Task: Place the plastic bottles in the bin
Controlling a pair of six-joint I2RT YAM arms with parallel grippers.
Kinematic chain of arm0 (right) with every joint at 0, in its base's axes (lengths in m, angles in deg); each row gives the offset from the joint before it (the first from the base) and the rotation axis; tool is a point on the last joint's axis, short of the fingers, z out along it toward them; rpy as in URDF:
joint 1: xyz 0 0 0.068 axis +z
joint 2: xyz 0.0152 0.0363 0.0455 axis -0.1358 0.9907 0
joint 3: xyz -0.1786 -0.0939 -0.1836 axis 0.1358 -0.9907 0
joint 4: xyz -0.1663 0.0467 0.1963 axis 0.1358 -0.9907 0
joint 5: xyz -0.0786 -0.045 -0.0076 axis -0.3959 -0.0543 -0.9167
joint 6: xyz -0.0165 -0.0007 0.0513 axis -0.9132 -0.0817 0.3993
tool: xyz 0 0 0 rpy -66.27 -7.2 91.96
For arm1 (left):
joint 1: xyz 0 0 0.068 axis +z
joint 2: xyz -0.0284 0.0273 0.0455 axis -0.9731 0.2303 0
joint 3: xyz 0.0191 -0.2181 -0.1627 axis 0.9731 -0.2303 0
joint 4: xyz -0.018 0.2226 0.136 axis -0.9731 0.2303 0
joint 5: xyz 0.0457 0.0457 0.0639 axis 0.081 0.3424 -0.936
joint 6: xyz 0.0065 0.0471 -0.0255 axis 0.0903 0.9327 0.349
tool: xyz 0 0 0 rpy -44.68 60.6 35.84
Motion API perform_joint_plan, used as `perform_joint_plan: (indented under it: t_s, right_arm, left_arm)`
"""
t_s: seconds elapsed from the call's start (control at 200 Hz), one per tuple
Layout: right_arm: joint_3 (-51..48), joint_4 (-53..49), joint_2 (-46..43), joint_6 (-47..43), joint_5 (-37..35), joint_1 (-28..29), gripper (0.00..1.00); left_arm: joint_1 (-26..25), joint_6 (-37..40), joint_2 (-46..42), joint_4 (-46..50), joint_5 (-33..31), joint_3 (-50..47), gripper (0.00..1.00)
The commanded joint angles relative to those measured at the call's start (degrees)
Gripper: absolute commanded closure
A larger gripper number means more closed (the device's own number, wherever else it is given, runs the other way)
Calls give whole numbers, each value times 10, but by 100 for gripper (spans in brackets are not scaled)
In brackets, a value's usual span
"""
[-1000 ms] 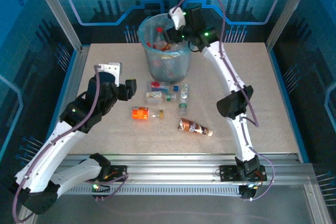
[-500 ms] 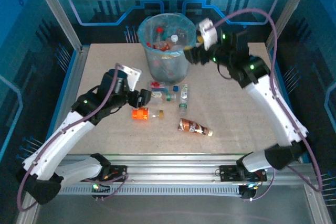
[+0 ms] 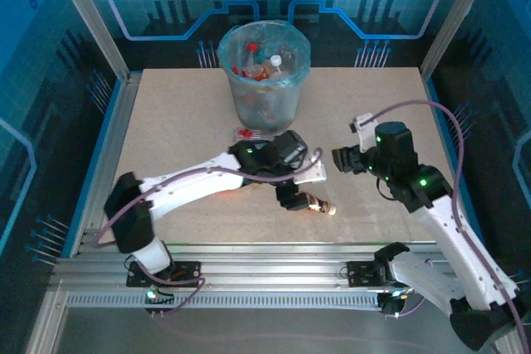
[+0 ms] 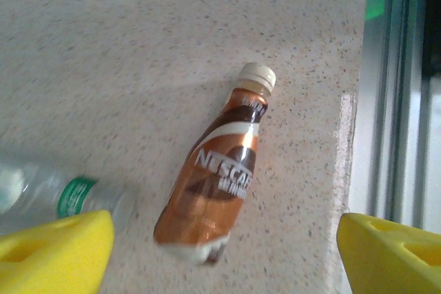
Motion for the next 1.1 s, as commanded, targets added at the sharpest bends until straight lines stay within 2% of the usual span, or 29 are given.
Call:
perform_joint_plan:
  t_s: [0.0,0.15,0.29,0.58,0.885,1.096]
  right_arm:
    - [-33,-86,-30,79,-20,-21,22]
    - [-78,-117,-96,113,-6,-26,23]
    - [-86,-110,-130,117,-18,-26,23]
    - [-93,-97,-127,123,-19,-35,22]
    - [-94,-99,-111,155,-53,-48,19]
    - [-103,-84,-119,155,-37,-58,19]
  left_arm:
    - [-23,66,69,44,-15,48,15]
    - [-34,73,146,65,-46,99,16]
    - [-34,71,161,43,-41,97,17]
    - [-32,97,181,20,-62,61,19]
    - [-24,104,195,-9,-75,38,22]
    - [-19,107,198,-42,-106,18,31]
